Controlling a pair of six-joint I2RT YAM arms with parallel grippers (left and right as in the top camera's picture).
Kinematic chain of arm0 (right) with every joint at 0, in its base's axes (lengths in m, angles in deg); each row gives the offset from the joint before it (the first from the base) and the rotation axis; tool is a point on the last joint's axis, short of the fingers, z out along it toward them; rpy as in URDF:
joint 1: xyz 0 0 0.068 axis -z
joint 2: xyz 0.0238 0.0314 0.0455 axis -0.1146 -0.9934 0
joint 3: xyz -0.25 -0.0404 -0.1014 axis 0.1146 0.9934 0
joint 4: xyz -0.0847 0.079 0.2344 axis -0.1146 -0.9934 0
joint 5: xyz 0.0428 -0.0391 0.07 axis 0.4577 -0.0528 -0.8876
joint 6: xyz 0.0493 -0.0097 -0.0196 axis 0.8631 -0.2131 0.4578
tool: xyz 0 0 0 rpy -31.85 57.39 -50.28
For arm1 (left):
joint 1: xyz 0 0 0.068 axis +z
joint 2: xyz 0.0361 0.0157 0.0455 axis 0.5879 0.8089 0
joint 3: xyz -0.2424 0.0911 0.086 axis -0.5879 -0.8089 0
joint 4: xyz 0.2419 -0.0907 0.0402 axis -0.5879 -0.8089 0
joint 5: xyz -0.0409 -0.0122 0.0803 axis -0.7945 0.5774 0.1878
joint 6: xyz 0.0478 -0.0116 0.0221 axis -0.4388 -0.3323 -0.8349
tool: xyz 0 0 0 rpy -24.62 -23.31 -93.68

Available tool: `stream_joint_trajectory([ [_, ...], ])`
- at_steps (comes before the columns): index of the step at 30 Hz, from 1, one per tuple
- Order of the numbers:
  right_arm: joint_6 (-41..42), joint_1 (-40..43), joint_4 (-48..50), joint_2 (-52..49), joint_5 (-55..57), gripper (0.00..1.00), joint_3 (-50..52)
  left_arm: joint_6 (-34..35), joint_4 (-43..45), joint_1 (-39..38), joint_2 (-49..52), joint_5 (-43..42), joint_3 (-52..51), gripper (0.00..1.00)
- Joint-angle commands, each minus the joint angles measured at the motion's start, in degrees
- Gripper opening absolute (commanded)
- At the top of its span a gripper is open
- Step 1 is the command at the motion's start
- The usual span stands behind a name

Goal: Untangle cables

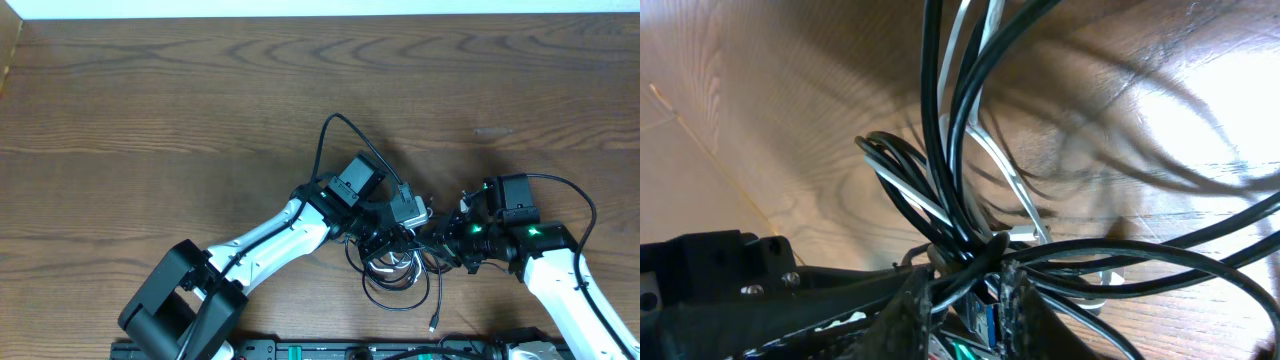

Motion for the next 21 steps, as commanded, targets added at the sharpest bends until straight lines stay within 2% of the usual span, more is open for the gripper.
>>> stream_joint_trajectory([
  [1,1.14,-0.7,-0.13,0.37,-0.04,0.15,0.5,-0.46,0.39,-0.02,-1.38,-0.57,-0.39,0.07],
  [21,1.14,-1.25,-0.37,0.37,2.29,0.12,1.03,3.87,4.31,-0.07,-1.38,-4.2,-0.39,0.08],
])
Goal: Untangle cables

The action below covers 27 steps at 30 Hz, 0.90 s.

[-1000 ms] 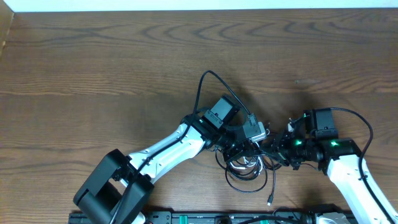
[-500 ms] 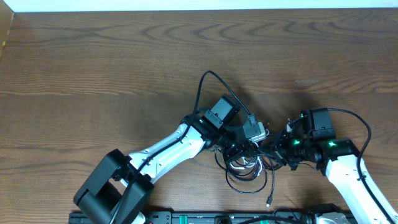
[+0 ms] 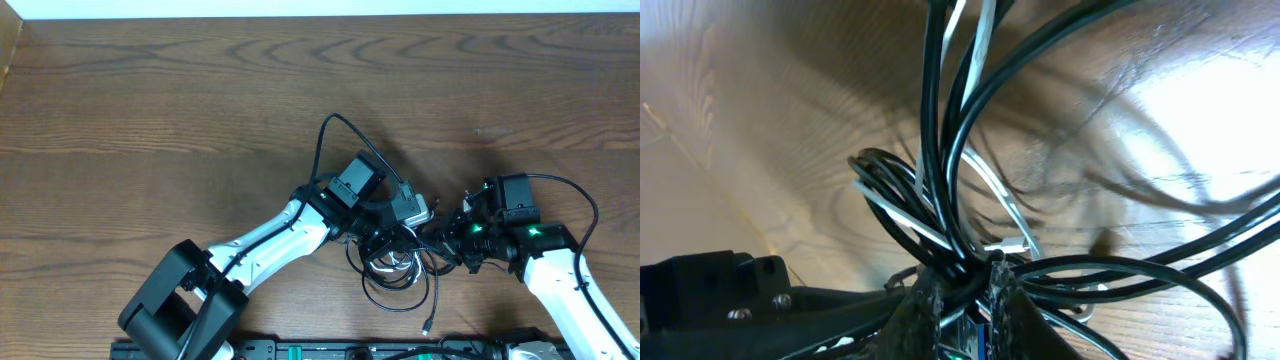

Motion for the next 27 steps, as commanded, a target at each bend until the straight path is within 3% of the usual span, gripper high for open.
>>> stream_joint_trajectory([
  [1,0.33,-1.77,-0.42,0.35,0.02,0.11,1.03,1.05,1.62,-0.02,-1.38,-2.64,0.28,0.07],
  [9,0.33,-7.34,-0.39,0.35,4.02,0.01,1.03,1.42,1.99,-0.02,-1.38,-2.67,0.28,0.08],
  [27,0.31,-10.93,-2.27,0.35,8.59,0.02,1.31,2.91,2.03,-0.02,-1.38,-2.62,0.28,0.08],
])
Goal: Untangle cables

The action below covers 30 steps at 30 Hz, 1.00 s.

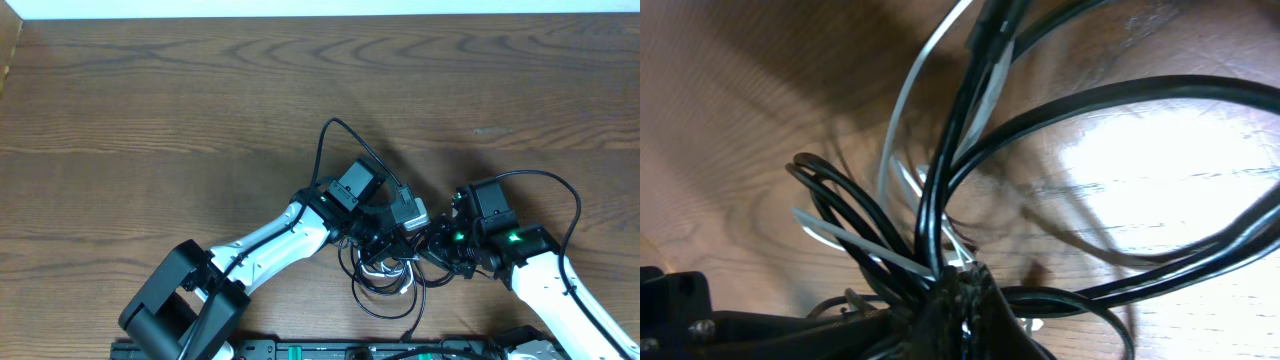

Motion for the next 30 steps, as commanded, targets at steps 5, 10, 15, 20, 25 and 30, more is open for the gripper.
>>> stream_joint_trajectory([
  [5,0.02,-2.05,-1.6,0.0,-2.34,0.04,1.31,2.62,2.05,0.35,-1.38,-0.59,1.33,0.07],
  [10,0.02,-4.2,-1.53,0.0,-1.68,0.02,1.42,6.47,4.44,0.37,-1.38,-0.59,1.33,0.08],
  [15,0.02,-5.66,-2.01,0.0,0.0,0.01,1.44,11.72,8.09,0.42,-1.38,-0.57,1.33,0.08],
  [20,0.02,-6.34,-2.12,0.0,1.55,0.01,1.49,16.26,9.31,0.39,-1.38,-0.57,1.33,0.08],
  [25,-3.58,-4.79,-1.95,0.33,2.82,0.01,1.22,19.08,8.87,0.42,-1.38,-0.55,1.33,0.08],
  [30,-14.71,-1.81,-2.36,3.3,-0.83,0.06,-0.46,25.16,8.9,0.81,-1.38,-0.55,1.33,0.08],
])
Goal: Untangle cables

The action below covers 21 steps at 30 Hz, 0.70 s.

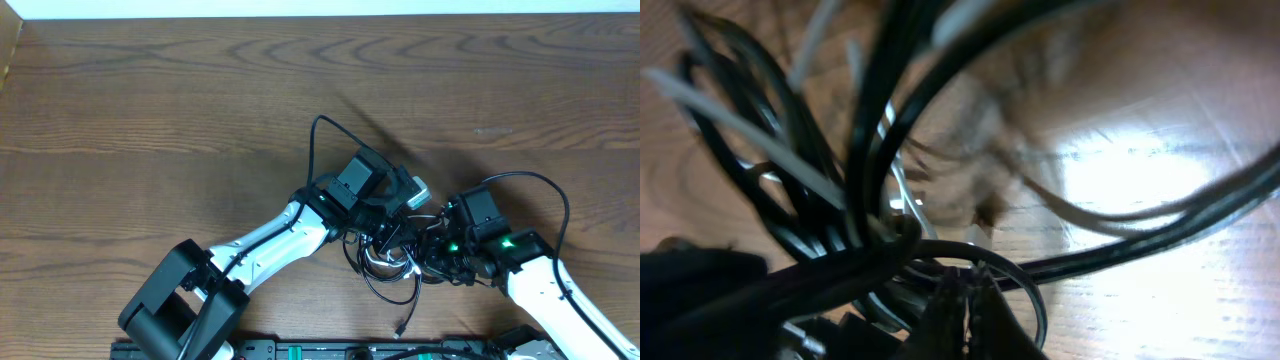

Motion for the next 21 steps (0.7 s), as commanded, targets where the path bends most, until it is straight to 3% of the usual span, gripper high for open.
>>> stream_joint_trajectory([
  [1,-8.17,2.08,-0.2,3.15,-2.21,0.08,-1.51,6.54,0.31,0.7,-1.38,-0.72,1.42,0.08],
  [5,-8.76,4.66,-0.13,4.46,-2.25,0.23,-1.51,7.13,0.26,0.72,-1.38,-0.79,1.42,0.08],
  [10,-8.92,5.2,0.76,4.44,-2.27,0.3,-1.51,7.37,0.26,0.72,-1.38,-0.79,1.42,0.08],
  [15,-16.65,5.2,2.69,4.46,-3.17,0.42,-1.51,7.37,0.22,0.72,-1.38,-0.79,1.42,0.08],
  [21,-22.51,5.2,3.19,4.46,-4.44,0.38,-1.53,7.3,0.24,0.72,-1.38,-0.74,1.42,0.08],
])
